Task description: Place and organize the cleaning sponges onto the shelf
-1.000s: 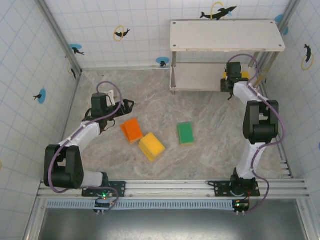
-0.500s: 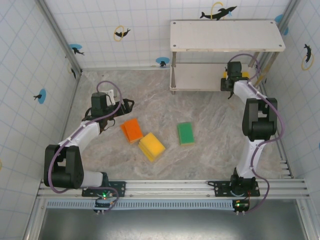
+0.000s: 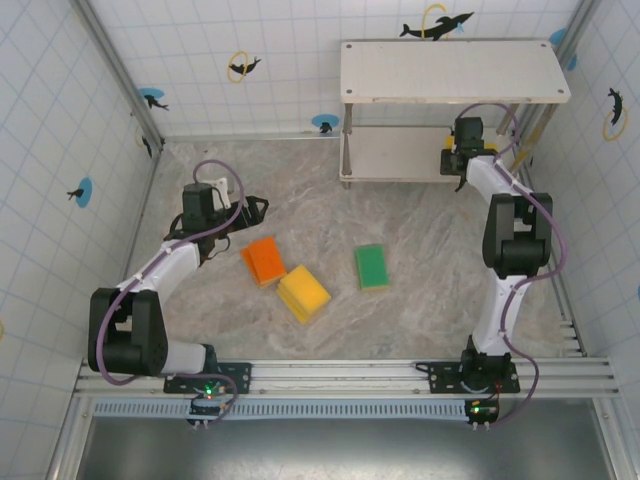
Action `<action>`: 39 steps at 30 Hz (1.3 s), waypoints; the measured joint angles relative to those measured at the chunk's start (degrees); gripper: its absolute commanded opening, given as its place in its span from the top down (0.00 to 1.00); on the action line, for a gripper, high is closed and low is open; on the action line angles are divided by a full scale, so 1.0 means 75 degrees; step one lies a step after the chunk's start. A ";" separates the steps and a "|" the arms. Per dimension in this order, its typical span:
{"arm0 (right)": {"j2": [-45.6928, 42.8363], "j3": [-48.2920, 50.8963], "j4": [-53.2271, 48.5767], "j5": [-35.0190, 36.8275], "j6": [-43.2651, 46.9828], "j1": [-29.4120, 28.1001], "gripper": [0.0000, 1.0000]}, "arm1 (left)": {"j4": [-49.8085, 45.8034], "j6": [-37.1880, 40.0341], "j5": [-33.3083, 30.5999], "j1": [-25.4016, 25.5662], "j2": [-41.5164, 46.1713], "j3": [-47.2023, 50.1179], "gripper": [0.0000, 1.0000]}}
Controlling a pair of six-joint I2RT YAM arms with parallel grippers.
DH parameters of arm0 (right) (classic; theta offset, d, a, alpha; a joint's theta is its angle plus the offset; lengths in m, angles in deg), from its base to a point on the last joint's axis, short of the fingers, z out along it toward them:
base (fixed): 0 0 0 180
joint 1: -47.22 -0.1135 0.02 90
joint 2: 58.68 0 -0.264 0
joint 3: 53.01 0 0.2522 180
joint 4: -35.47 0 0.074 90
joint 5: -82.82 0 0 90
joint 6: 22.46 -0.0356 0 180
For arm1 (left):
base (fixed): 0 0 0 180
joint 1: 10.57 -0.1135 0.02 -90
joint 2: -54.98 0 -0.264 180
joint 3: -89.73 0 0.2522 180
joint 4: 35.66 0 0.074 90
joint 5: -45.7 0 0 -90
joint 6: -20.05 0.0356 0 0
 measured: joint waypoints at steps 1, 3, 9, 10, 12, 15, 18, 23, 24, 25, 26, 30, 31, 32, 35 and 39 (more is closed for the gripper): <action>0.0023 0.0000 0.0000 -0.0006 -0.0003 0.0000 0.44 | -0.0006 0.0009 0.0000 0.0000 0.0000 -0.0003 0.02; 0.0067 0.0000 -0.0017 -0.0015 -0.0003 0.0009 0.44 | -0.0029 0.0044 0.0000 0.0000 0.0000 -0.0009 0.02; 0.0090 0.0003 -0.0044 -0.0096 0.0000 0.0020 0.43 | -0.0032 0.0114 0.0000 0.0000 0.0000 -0.0009 0.02; 0.0090 0.0000 -0.0041 -0.0111 -0.0003 0.0023 0.43 | -0.0032 0.0117 0.0000 0.0000 0.0000 -0.0009 0.02; 0.0090 0.0003 -0.0041 -0.0131 -0.0003 0.0050 0.43 | -0.0032 0.0117 0.0000 0.0000 -0.0003 -0.0009 0.02; 0.0090 0.0003 -0.0044 -0.0154 0.0000 0.0102 0.42 | -0.0032 0.0119 0.0000 0.0000 -0.0003 -0.0009 0.03; 0.0093 0.0003 -0.0047 -0.0198 -0.0003 0.0149 0.41 | -0.0032 0.0117 0.0000 0.0000 -0.0003 -0.0009 0.02; 0.0093 0.0000 -0.0047 -0.0236 -0.0006 0.0163 0.40 | -0.0038 0.0117 0.0000 0.0000 -0.0052 -0.0009 0.02; 0.0096 0.0000 -0.0050 -0.0254 -0.0003 0.0166 0.40 | -0.0044 0.0117 -0.0003 0.0000 -0.0055 -0.0009 0.02; 0.0096 0.0000 -0.0047 -0.0256 -0.0003 0.0163 0.39 | -0.0050 0.0117 -0.0003 0.0000 -0.0061 -0.0009 0.02; 0.0096 0.0000 -0.0047 -0.0262 -0.0006 0.0166 0.39 | -0.0047 0.0117 -0.0003 0.0000 -0.0061 -0.0009 0.03; 0.0152 -0.0038 -0.0052 -0.0289 -0.0006 0.0163 0.39 | -0.0055 0.0119 -0.0003 0.0000 -0.0070 -0.0009 0.02; 0.0178 -0.0052 -0.0050 -0.0294 -0.0003 0.0166 0.39 | -0.0055 0.0117 -0.0003 0.0000 -0.0070 -0.0009 0.02; 0.0195 -0.0058 -0.0044 -0.0294 -0.0003 0.0163 0.38 | -0.0058 0.0119 -0.0003 0.0000 -0.0070 -0.0009 0.02; 0.0219 -0.0067 -0.0050 -0.0300 -0.0003 0.0166 0.38 | -0.0058 0.0119 -0.0003 0.0000 -0.0070 -0.0009 0.02; 0.0219 -0.0099 -0.0055 -0.0300 -0.0003 0.0166 0.37 | -0.0058 0.0119 -0.0003 0.0000 -0.0070 -0.0009 0.02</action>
